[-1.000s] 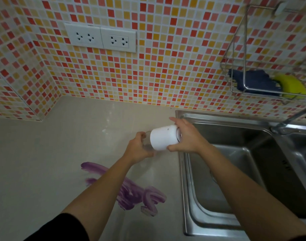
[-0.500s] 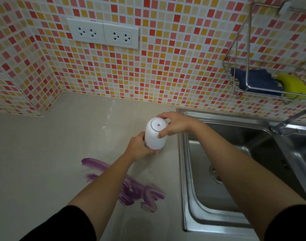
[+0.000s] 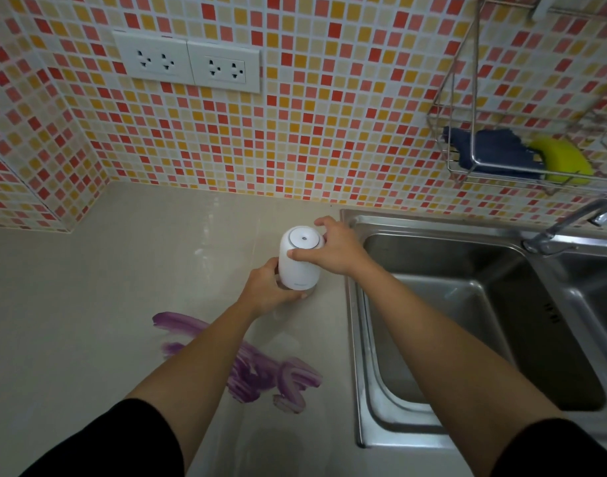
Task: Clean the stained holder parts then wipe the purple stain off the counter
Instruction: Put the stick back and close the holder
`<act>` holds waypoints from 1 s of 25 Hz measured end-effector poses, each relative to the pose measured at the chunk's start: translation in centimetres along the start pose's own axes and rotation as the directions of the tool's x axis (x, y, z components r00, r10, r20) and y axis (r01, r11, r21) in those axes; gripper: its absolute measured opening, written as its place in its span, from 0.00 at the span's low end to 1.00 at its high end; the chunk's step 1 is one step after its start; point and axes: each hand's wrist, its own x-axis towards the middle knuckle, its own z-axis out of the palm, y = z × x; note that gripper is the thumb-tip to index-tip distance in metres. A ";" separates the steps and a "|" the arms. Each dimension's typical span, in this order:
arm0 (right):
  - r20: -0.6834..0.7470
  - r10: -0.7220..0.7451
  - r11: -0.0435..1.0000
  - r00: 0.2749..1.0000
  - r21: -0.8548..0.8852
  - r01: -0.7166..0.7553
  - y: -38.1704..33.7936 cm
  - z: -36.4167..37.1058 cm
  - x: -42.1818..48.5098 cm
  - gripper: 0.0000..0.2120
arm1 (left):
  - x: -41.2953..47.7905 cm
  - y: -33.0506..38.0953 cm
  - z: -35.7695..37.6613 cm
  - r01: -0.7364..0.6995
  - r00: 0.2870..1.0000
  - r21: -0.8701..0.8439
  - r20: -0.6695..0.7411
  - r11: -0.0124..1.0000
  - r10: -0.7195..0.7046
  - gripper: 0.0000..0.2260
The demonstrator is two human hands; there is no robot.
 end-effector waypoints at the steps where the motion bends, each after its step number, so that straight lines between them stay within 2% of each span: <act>1: -0.005 0.003 1.000 1.000 -0.008 -0.003 -0.1 0.2 0.1 0.38 | 0.1 0.1 -0.1 0.002 1.000 -0.001 0.007 1.000 -0.002 0.37; 7: 0.000 0.036 0.996 0.999 0.083 -0.035 -0.1 -0.3 -0.6 0.30 | -0.4 0.1 0.1 -0.012 1.000 0.012 0.006 1.000 0.012 0.37; 12: -0.002 0.034 0.997 0.999 0.072 -0.033 0.4 0.2 -0.6 0.31 | -0.8 -0.3 -0.8 0.004 0.996 0.112 0.091 0.994 -0.014 0.41; 17: -0.037 0.058 0.997 0.998 0.042 -0.057 1.4 1.9 -0.9 0.33 | -1.2 0.1 -3.6 0.079 0.996 0.148 0.017 0.986 -0.083 0.37; 22: 0.025 0.045 0.998 0.999 0.051 -0.046 1.6 2.0 -1.5 0.44 | -1.2 5.9 -6.4 -0.021 0.990 0.184 -0.135 0.983 0.046 0.31; 23: 0.023 0.028 0.996 0.999 0.080 -0.029 1.4 1.3 -1.8 0.45 | -1.3 7.7 -6.7 -0.055 0.983 0.175 -0.163 0.983 0.084 0.30; 25: -0.080 -0.080 0.990 0.994 0.110 0.089 0.8 -1.1 -2.2 0.37 | -1.4 11.6 -6.9 -0.150 0.958 0.163 -0.220 0.975 0.184 0.28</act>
